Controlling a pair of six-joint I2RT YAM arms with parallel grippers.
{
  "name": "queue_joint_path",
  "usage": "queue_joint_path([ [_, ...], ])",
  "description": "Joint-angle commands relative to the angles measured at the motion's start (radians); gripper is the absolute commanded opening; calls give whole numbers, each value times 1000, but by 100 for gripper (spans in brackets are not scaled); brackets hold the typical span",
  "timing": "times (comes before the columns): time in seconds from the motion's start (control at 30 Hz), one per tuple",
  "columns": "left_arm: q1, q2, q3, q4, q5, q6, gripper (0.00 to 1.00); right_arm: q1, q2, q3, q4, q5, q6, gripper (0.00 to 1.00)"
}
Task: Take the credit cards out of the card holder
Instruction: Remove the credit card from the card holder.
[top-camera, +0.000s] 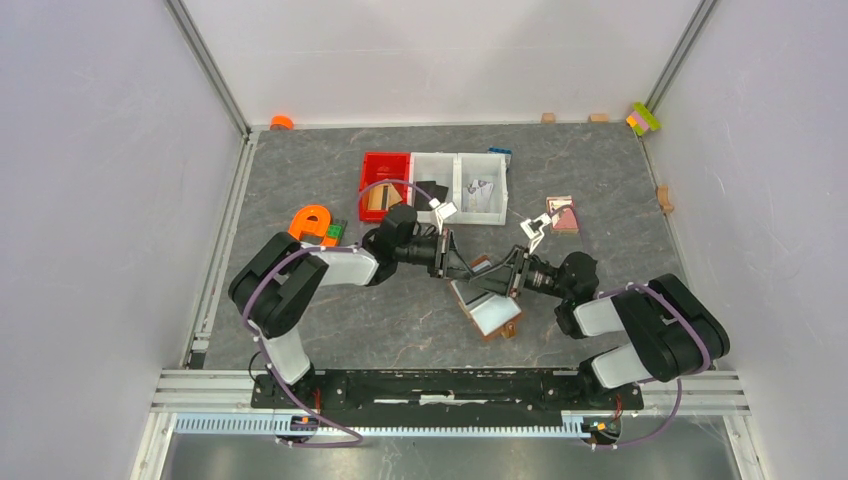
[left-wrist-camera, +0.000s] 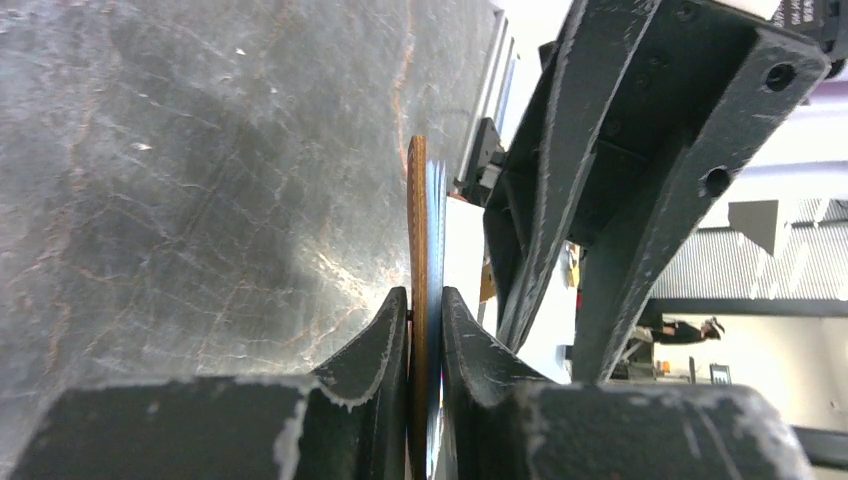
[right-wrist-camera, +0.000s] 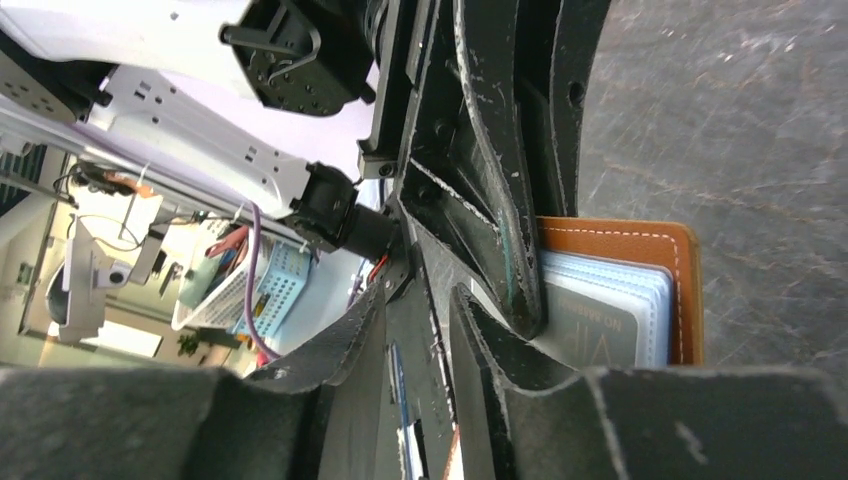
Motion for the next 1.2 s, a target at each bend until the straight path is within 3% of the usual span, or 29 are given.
queue_joint_path([
  [0.0,24,-39,7,-34,-77,29,2,-28,-2,-10,112,12,29,37],
  [0.1,64,-36,-23,-12,-114,-11,2,-28,-9,-9,86,17,12,43],
  [0.3,114,-34,-100,145,-154,-118,2,-16,-3,15,-123,66,-99,48],
  [0.67,125,-121,-199,361,-197,-207,2,26,72,42,-213,136,-141,58],
  [0.9,112,-44,-159,466,-88,-297,2,4,50,0,-80,139,-81,58],
  [1.17,57,-26,-102,342,-55,-227,2,-42,95,-54,204,109,74,55],
])
